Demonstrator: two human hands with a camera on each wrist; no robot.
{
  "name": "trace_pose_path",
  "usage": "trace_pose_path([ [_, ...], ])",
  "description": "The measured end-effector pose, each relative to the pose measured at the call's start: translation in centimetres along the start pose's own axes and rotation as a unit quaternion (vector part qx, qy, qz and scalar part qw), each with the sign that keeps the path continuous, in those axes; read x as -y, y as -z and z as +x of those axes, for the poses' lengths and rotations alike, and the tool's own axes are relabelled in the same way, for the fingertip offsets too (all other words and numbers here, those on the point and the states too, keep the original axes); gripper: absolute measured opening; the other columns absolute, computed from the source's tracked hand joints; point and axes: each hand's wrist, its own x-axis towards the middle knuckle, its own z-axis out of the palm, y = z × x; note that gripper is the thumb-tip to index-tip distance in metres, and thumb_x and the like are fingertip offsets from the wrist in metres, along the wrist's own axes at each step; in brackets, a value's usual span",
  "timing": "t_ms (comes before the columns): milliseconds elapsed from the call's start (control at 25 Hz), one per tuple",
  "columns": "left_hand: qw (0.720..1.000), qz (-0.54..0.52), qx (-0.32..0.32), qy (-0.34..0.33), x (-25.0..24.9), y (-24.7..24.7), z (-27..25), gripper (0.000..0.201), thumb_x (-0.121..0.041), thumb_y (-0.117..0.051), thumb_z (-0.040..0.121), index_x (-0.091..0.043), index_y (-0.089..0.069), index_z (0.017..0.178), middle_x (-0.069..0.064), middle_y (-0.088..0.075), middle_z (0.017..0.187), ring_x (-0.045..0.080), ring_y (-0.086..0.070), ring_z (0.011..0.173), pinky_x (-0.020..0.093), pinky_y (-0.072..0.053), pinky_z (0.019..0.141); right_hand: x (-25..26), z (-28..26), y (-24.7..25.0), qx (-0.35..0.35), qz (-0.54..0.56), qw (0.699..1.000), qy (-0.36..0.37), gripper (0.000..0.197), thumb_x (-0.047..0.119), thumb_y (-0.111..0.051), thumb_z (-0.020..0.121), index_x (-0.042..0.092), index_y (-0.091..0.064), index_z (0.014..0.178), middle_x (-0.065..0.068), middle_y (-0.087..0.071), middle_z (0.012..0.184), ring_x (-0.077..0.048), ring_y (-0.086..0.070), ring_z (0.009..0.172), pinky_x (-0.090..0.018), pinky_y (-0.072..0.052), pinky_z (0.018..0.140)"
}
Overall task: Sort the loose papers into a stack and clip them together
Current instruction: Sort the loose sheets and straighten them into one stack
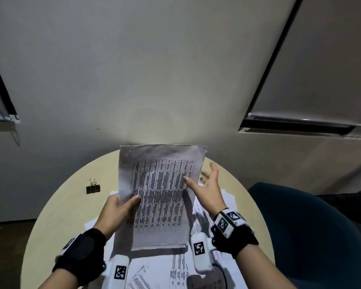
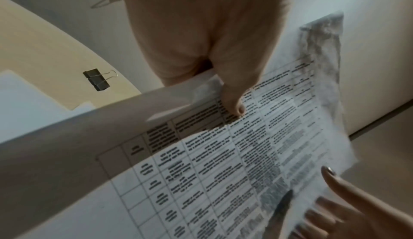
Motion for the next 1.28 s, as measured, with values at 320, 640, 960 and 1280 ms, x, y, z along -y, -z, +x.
trace_pose_path([
  [320, 0.999, -0.030, -0.034, 0.010, 1.6, -0.8, -0.7, 0.023, -0.008, -0.071, 0.083, -0.014, -0.068, 0.105, -0.010, -0.076, 0.091, 0.006, -0.070, 0.088, 0.022, -0.053, 0.076, -4.3, -1.1, -2.5, 0.046, 0.007, 0.999, -0.006, 0.020, 0.010, -0.054, 0.095, 0.022, -0.053, 0.111, 0.000, -0.065, 0.113, -0.017, -0.061, 0.108, -0.037, -0.048, 0.100],
  [640, 0.997, -0.066, -0.034, 0.035, 2.4, -2.2, 0.3, 0.023, -0.009, -0.074, 0.080, -0.017, -0.069, 0.101, -0.003, -0.076, 0.097, 0.016, -0.070, 0.096, 0.038, -0.051, 0.094, -7.8, -0.4, -3.1, 0.078, -0.048, 0.990, -0.103, 0.022, 0.017, -0.061, 0.091, 0.006, -0.062, 0.110, -0.010, -0.069, 0.106, -0.018, -0.065, 0.096, -0.038, -0.052, 0.092],
  [960, 0.995, -0.050, -0.059, 0.065, 2.7, -2.6, 0.2, 0.012, -0.011, -0.077, 0.077, -0.014, -0.073, 0.088, 0.003, -0.077, 0.084, 0.028, -0.072, 0.089, 0.036, -0.058, 0.080, -8.3, -0.6, -3.1, 0.057, 0.039, 0.987, -0.144, 0.014, 0.002, -0.065, 0.086, 0.005, -0.063, 0.100, -0.007, -0.068, 0.081, -0.017, -0.065, 0.073, -0.018, -0.052, 0.060],
  [1280, 0.929, -0.045, -0.017, 0.368, 10.9, -2.5, -1.9, 0.069, -0.031, -0.072, 0.083, 0.004, -0.044, 0.135, 0.014, -0.065, 0.108, 0.028, -0.060, 0.097, 0.036, -0.039, 0.092, -15.9, -3.1, -4.1, 0.160, -0.145, 0.951, -0.220, 0.030, 0.031, -0.068, 0.084, 0.011, -0.059, 0.104, 0.001, -0.055, 0.080, -0.013, -0.051, 0.064, -0.022, -0.043, 0.058],
])
